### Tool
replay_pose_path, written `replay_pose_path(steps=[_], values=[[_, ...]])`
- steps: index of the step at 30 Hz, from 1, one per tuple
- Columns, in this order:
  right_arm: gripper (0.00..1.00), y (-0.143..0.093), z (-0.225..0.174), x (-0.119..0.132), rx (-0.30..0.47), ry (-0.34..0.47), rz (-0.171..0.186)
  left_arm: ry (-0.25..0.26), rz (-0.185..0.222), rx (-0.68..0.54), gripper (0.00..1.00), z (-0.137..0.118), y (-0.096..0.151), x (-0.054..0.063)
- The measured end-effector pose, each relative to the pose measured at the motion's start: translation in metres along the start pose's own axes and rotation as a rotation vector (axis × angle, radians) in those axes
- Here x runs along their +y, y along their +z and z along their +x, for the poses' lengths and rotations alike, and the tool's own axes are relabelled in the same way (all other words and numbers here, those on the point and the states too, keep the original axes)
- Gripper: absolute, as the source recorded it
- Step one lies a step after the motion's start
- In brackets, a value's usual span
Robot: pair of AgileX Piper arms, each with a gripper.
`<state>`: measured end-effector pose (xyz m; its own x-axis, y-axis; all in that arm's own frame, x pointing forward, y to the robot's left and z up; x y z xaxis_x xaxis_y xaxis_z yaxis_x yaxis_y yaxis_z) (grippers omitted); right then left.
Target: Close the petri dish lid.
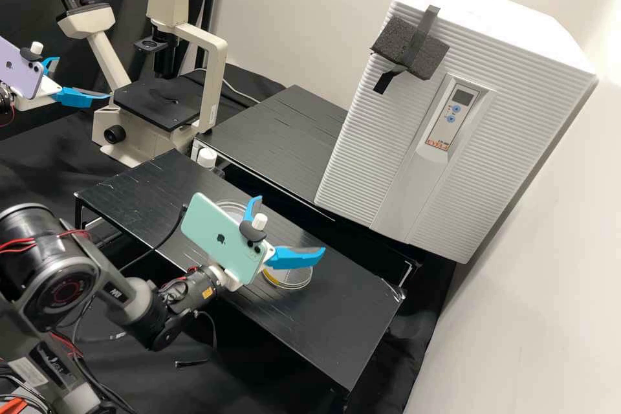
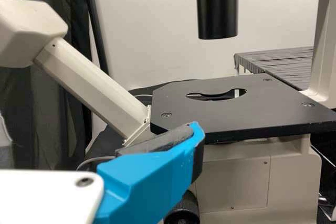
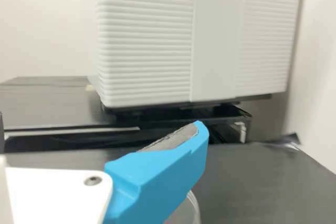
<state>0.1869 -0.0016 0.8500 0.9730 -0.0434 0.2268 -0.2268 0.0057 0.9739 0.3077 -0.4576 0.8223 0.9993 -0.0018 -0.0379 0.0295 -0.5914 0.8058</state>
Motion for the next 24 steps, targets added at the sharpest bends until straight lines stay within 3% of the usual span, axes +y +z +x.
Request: replay_pose_path(steps=[4,10,15,20,24], values=[[1.0,0.004,-0.015,0.002,-0.017,0.014,-0.012,0.0,0.0,0.0,1.0,0.0,0.0,0.0],[1.0,-0.002,-0.021,0.004,0.02,0.023,-0.024,0.0,0.0,0.0,1.0,0.0,0.0,0.0],[1.0,-0.009,-0.021,-0.005,0.058,-0.019,-0.022,0.0,0.0,0.0,1.0,0.0,0.0,0.0],[1.0,-0.008,-0.018,-0.018,0.044,-0.08,-0.034,0.0,0.0,0.0,1.0,0.0,0.0,0.0],[1.0,-0.001,-0.016,-0.018,0.006,-0.081,-0.035,0.0,0.0,0.0,1.0,0.0,0.0,0.0]])
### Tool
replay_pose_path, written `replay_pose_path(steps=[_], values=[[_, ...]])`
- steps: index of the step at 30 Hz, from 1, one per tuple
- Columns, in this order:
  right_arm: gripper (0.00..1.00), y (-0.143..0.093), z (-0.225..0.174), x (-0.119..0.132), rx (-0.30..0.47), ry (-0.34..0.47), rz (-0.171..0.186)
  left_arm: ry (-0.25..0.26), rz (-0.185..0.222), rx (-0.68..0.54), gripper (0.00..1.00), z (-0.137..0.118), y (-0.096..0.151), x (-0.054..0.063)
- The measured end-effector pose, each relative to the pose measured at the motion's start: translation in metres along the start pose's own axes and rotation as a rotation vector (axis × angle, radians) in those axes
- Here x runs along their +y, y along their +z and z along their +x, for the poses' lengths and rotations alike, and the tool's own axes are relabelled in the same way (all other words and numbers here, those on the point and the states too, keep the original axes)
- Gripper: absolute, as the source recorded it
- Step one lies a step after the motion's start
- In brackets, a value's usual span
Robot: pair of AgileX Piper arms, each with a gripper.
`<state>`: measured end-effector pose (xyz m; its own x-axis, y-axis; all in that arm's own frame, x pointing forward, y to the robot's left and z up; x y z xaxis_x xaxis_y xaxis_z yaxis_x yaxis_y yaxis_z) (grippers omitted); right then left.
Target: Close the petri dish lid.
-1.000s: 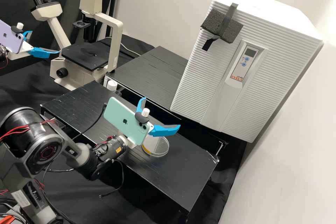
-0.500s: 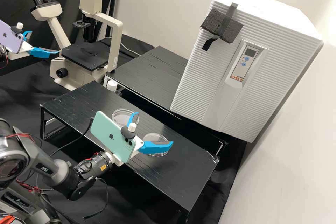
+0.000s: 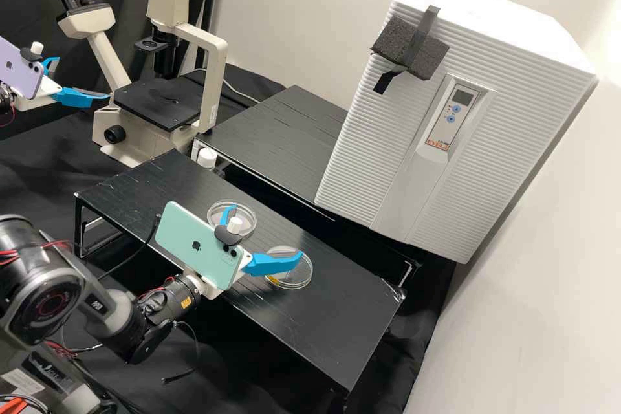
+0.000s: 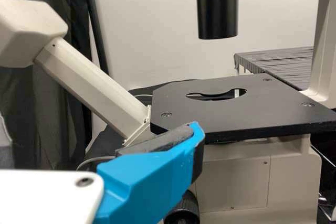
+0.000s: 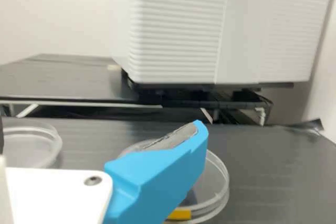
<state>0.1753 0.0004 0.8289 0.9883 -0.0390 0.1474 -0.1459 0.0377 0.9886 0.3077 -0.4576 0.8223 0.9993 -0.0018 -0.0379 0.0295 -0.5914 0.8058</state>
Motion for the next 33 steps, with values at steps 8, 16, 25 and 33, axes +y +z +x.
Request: replay_pose_path(steps=[8,16,25,33], values=[[1.0,0.011,-0.001,0.01,-0.058,0.05,-0.009,0.0,0.0,0.0,1.0,0.0,0.0,0.0],[1.0,0.006,0.002,-0.004,-0.041,-0.015,0.008,0.0,0.0,0.0,1.0,0.0,0.0,0.0],[1.0,0.017,0.004,0.0,-0.072,0.003,-0.004,0.0,0.0,0.0,1.0,0.0,0.0,0.0],[1.0,0.026,0.0,0.008,-0.101,0.016,-0.003,0.0,0.0,0.0,1.0,0.0,0.0,0.0]])
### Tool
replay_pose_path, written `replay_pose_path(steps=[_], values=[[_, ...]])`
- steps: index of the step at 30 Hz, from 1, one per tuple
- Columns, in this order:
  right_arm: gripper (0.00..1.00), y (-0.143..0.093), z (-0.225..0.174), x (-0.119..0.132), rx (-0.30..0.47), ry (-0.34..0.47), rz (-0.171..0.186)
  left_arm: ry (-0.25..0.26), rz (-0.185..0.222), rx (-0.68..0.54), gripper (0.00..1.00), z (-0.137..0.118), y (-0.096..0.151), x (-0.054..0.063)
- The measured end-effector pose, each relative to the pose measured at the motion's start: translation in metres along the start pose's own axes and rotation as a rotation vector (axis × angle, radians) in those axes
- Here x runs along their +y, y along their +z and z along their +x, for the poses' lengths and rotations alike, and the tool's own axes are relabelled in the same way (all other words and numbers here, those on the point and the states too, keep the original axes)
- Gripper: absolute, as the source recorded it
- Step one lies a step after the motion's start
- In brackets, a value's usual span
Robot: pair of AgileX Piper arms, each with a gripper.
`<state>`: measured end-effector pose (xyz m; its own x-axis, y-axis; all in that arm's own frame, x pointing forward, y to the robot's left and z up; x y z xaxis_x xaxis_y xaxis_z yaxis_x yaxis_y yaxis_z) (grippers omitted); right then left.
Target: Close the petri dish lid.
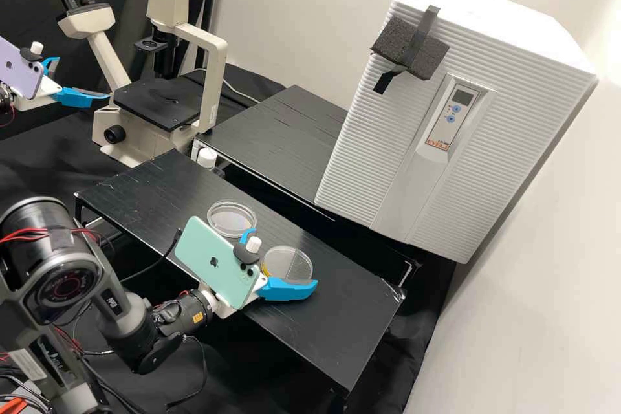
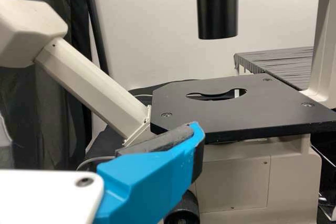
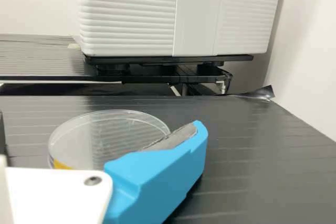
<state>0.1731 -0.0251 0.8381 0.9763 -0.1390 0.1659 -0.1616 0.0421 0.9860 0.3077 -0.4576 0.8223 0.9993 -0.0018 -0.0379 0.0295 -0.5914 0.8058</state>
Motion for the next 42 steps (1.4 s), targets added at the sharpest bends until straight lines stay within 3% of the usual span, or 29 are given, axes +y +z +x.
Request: replay_pose_path(steps=[8,18,19,42], values=[[1.0,-0.0002,0.0005,-0.0021,0.004,-0.014,0.008,0.0,0.0,0.0,1.0,0.0,0.0,0.0],[1.0,0.0012,0.0025,-0.0069,0.0,-0.034,-0.011,0.0,0.0,0.0,1.0,0.0,0.0,0.0],[0.0,0.0012,0.0025,-0.0069,0.0,-0.034,-0.011,0.0,0.0,0.0,1.0,0.0,0.0,0.0],[0.0,0.0012,0.0025,-0.0069,0.0,-0.034,-0.011,0.0,0.0,0.0,1.0,0.0,0.0,0.0]])
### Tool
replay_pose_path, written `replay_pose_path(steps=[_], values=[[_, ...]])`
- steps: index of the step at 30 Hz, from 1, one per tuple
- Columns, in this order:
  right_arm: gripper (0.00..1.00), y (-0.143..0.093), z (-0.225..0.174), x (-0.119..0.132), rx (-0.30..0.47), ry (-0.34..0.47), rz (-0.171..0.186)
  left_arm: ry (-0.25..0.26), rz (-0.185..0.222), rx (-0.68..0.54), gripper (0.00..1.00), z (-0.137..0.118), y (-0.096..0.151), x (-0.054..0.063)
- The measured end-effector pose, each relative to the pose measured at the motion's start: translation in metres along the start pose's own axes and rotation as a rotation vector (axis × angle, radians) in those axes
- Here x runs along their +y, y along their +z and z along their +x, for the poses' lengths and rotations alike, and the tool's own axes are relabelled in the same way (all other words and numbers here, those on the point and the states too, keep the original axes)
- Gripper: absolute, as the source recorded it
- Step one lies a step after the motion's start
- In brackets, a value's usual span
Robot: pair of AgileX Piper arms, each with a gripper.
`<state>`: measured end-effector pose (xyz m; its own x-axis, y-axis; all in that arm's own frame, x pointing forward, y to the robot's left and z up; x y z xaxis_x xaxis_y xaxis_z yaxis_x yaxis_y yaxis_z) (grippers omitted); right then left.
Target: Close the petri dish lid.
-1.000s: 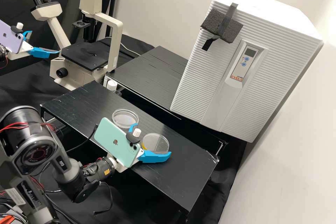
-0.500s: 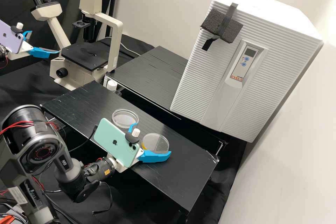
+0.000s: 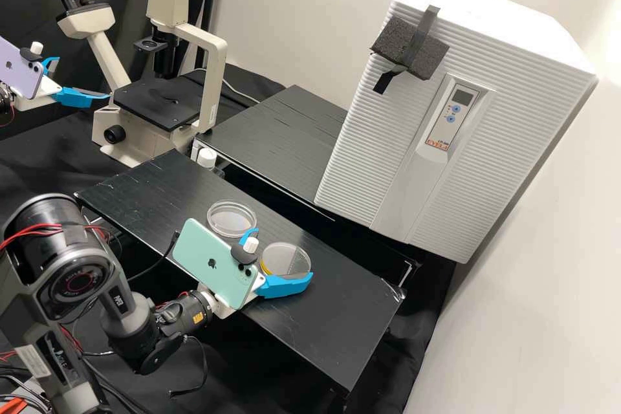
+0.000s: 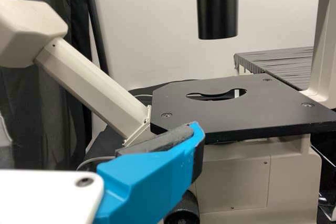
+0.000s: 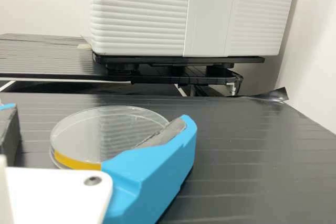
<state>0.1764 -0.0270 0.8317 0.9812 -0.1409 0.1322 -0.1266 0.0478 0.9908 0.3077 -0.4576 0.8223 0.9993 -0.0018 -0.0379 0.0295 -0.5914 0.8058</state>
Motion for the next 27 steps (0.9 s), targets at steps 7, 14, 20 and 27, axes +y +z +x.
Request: replay_pose_path(steps=[7,14,20,27], values=[[0.0,0.0,0.0,0.0,0.0,0.0,0.0,0.0,0.0,0.0,1.0,0.0,0.0,0.0],[0.0,-0.0023,0.0003,-0.002,0.01,-0.008,0.003,0.0,0.0,0.0,1.0,0.0,0.0,0.0],[0.0,-0.0039,0.0006,-0.0033,0.008,-0.004,0.011,0.0,0.0,0.0,1.0,0.0,0.0,0.0],[0.0,-0.0062,0.001,-0.0053,0.008,-0.003,0.011,0.0,0.0,0.0,1.0,0.0,0.0,0.0]])
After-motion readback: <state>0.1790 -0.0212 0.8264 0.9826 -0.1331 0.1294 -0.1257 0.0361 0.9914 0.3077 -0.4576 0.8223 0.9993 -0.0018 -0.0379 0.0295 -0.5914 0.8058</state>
